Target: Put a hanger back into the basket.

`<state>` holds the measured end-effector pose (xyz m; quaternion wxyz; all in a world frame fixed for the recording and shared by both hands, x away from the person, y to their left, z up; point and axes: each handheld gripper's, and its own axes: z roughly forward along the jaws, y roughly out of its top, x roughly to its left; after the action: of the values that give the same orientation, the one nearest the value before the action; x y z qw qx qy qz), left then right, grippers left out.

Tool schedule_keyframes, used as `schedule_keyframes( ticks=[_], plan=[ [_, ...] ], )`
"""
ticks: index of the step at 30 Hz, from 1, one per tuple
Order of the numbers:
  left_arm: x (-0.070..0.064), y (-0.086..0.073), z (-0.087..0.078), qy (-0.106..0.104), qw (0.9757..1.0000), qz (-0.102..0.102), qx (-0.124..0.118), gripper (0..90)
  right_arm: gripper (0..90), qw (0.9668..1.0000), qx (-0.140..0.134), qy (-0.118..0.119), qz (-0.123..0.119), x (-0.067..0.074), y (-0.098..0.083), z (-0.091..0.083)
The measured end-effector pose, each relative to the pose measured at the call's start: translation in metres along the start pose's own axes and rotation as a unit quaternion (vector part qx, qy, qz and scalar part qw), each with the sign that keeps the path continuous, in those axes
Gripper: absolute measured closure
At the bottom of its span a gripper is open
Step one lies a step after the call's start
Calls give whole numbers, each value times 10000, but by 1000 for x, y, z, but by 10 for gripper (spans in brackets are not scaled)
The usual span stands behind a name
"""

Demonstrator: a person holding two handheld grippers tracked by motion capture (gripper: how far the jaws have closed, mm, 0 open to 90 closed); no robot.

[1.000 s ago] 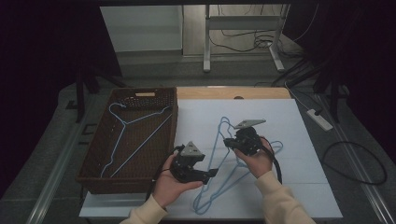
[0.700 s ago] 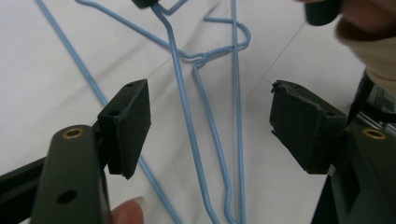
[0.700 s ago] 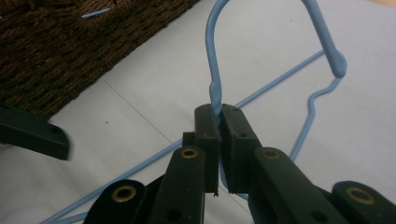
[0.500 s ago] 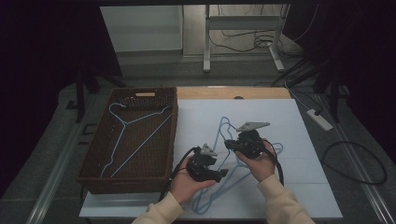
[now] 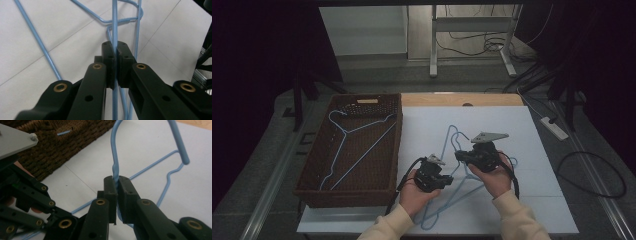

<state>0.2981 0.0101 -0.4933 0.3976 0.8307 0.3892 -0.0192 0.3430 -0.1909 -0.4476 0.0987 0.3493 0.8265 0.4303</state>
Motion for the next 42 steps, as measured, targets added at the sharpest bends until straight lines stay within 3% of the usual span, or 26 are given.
schedule_keyframes(
  ticks=[8,14,20,31,39,42],
  plan=[
    [-2,0,-9,-123,9994,-121,-303,865,536,9984,-554,2,-106,1,-22,-37],
    [-5,-1,-25,-292,9980,-194,-532,866,434,9954,-929,-200,-154,-7,-53,-65],
    [-11,3,-49,-431,9953,-152,-852,867,413,9927,-1163,-291,-84,-18,-70,-84],
    [-9,13,-102,-382,9897,-64,-1375,867,366,9930,-1111,-389,-63,-25,-78,-84],
    [2,17,-141,-261,9858,5,-1660,867,361,9943,-950,-494,20,-30,-82,-80],
    [12,17,-162,-153,9842,7,-1765,867,361,9943,-936,-509,7,-30,-82,-79]
  ],
)
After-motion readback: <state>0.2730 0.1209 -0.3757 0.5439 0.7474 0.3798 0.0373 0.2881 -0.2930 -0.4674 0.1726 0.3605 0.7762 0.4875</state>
